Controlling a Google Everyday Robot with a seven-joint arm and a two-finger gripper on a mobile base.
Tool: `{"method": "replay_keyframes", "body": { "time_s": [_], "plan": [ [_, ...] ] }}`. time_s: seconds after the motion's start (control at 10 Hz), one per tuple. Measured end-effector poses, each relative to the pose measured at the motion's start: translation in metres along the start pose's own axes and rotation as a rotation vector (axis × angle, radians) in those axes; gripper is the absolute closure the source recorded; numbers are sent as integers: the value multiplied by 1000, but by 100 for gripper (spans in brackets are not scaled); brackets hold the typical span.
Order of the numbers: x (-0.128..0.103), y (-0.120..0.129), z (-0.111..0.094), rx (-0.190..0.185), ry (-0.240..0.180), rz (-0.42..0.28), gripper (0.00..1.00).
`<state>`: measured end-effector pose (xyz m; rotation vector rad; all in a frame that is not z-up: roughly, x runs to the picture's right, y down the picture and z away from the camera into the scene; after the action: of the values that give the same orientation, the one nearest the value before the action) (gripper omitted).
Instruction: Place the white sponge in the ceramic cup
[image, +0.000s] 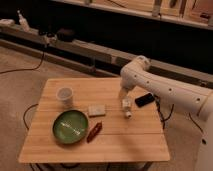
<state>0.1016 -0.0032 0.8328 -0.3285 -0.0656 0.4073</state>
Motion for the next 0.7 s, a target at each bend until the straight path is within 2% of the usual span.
{"method": "replay_keyframes", "body": {
  "time_s": [0.2,0.3,0.5,0.7],
  "plan": [
    [-43,30,7,-116,-116,-129,20],
    [-51,43,14,-169,-145,-172,20],
    [-56,61,25,-248,-175,-226,20],
    [-58,65,28,-265,-183,-239,20]
  ]
}}
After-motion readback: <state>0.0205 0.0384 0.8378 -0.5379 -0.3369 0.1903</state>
